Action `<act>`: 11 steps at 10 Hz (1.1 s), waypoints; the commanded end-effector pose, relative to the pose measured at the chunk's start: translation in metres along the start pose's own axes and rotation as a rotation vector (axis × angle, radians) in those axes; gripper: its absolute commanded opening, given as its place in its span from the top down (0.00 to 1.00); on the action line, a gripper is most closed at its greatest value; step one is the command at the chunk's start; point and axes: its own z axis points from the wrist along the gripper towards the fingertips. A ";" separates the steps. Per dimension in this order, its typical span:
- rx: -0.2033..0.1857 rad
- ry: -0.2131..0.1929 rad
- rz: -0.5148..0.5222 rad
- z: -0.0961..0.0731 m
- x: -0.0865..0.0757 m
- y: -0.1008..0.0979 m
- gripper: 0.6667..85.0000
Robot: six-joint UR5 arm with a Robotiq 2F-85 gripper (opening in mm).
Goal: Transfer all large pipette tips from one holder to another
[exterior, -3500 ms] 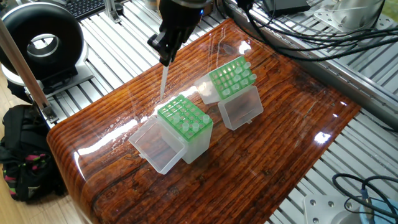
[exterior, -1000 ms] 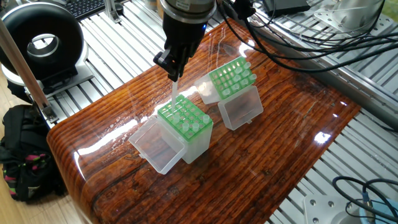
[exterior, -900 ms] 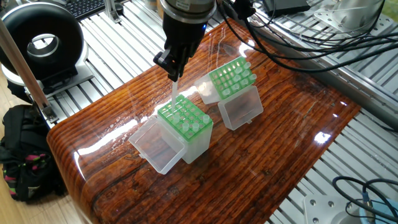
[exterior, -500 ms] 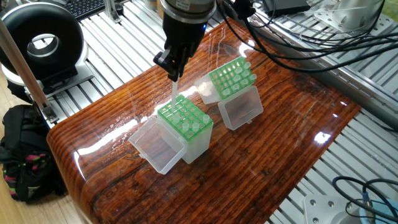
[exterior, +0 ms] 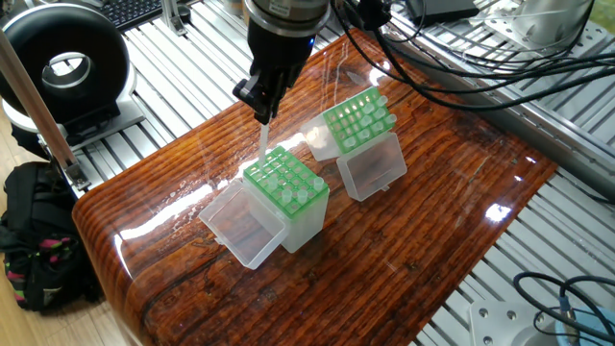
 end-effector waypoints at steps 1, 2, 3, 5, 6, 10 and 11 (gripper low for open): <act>-0.019 0.001 0.012 0.002 0.000 0.006 0.83; -0.013 0.009 0.006 0.003 0.001 0.004 0.82; -0.016 0.009 0.002 0.004 0.001 0.005 0.80; -0.019 0.012 -0.004 0.005 0.000 0.005 0.74; -0.017 0.012 -0.009 0.006 0.000 0.004 0.74; -0.023 0.011 -0.015 0.009 -0.003 0.003 0.67; -0.022 0.011 -0.016 0.010 -0.004 0.001 0.67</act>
